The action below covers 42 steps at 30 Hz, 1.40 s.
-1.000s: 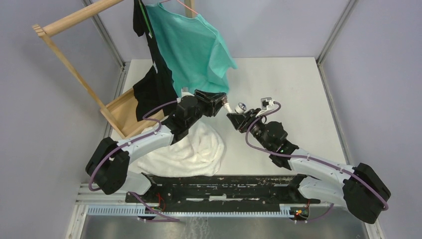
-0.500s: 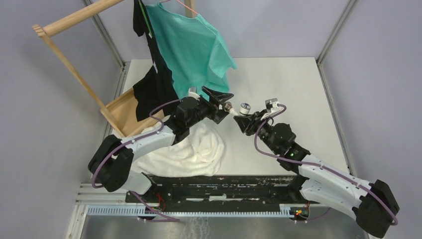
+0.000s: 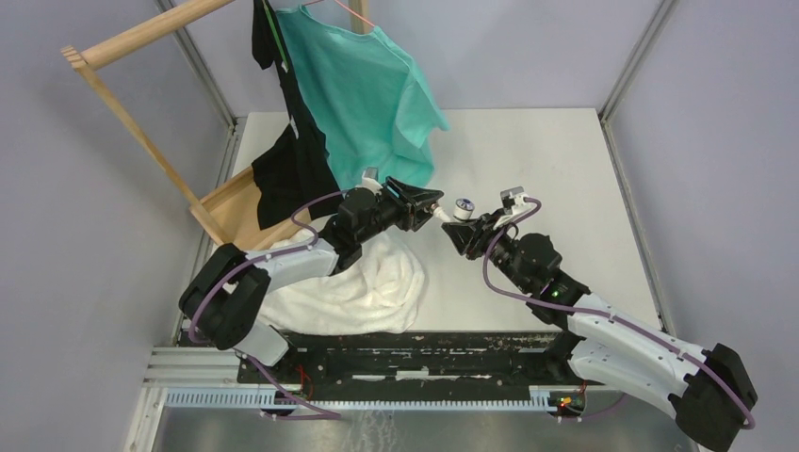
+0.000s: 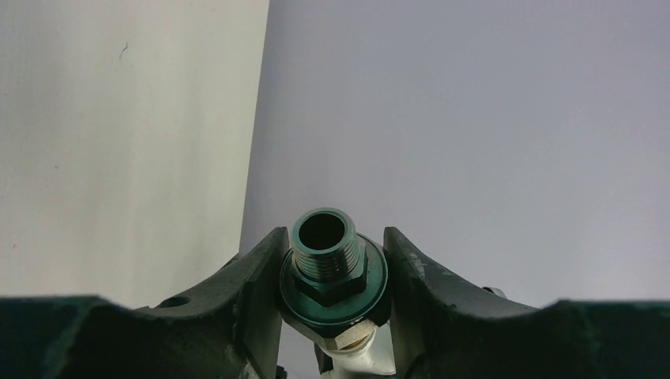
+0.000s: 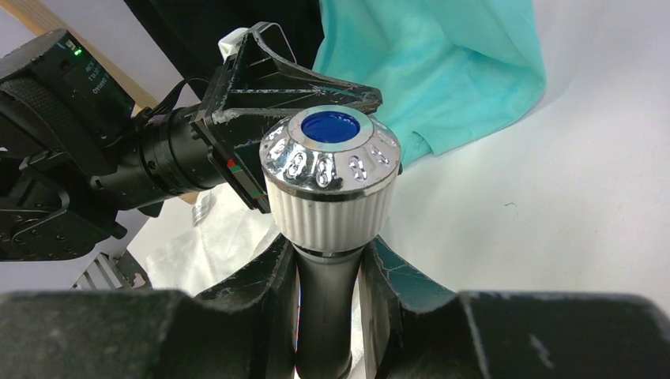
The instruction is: Install the water faucets
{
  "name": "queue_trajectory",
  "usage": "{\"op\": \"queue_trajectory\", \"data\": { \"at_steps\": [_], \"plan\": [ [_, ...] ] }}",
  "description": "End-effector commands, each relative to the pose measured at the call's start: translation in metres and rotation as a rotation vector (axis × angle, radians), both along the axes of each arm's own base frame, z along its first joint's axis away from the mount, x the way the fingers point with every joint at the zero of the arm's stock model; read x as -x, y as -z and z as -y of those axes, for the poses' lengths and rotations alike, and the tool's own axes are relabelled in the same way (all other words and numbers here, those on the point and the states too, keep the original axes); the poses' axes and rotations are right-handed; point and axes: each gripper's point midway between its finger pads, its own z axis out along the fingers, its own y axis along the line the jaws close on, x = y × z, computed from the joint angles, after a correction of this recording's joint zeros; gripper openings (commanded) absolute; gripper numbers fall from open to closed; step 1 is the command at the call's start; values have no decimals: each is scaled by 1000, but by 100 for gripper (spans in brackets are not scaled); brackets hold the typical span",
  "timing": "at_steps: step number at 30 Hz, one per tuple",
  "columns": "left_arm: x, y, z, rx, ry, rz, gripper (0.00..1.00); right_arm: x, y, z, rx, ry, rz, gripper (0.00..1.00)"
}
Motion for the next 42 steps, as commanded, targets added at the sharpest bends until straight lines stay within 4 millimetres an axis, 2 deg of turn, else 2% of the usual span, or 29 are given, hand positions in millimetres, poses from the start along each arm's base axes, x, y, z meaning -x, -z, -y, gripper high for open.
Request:
{"op": "queue_trajectory", "data": {
  "at_steps": [1, 3, 4, 6, 10, 15, 16, 17, 20, 21, 24, 26, 27, 29, 32, 33, 35, 36, 39, 42],
  "plan": [
    [1, -33, 2, 102, 16, 80, 32, 0, -46, 0, -106, 4, 77, 0],
    [0, -36, 1, 114, 9, 93, 9, -3, -38, 8, -147, 68, -27, 0],
    [-1, -39, 0, 127, 4, 108, 4, -5, -34, 12, -162, 104, -83, 0],
    [-1, -48, -1, 161, -2, 156, 3, -1, -38, 9, -220, 94, -149, 0],
    [1, -67, -7, 262, -20, 261, 3, 17, -54, -18, -372, -54, -283, 0],
    [9, -85, -18, 368, -44, 359, 3, 16, -45, -30, -548, -90, -451, 0],
    [10, -85, -21, 369, -51, 373, 3, 13, -39, -30, -587, -87, -489, 0],
    [10, -85, -23, 367, -59, 379, 3, 11, -43, -30, -679, -100, -518, 0],
    [8, -78, -28, 319, -94, 359, 3, 2, -35, -28, -807, -130, -566, 2],
    [8, -75, -29, 298, -105, 355, 3, 2, -34, -30, -796, -150, -570, 12],
    [5, -68, -34, 247, -138, 335, 3, 8, -29, -36, -699, -180, -575, 64],
    [3, -59, -36, 213, -149, 285, 3, 15, -24, -34, -542, -163, -571, 83],
    [2, -54, -36, 203, -147, 253, 3, 20, -15, -27, -431, -129, -584, 89],
    [1, -51, -38, 205, -142, 227, 3, 26, -10, -4, -233, -50, -551, 99],
    [0, -47, -43, 198, -149, 197, 3, 36, -2, 35, 42, 40, -503, 100],
    [-1, -46, -44, 188, -157, 184, 3, 36, -14, 48, 129, 68, -469, 100],
    [-2, -41, -48, 157, -172, 149, 3, 40, -21, 74, 297, 117, -445, 100],
    [-3, -34, -49, 121, -179, 120, 3, 41, -28, 80, 354, 108, -410, 100],
    [-5, -24, -52, 5, -196, 59, 3, 48, -48, 60, 496, -124, -245, 100],
    [-7, -19, -59, -117, -223, -19, 3, 52, -51, 39, 636, -276, -198, 100]
  ]
}}
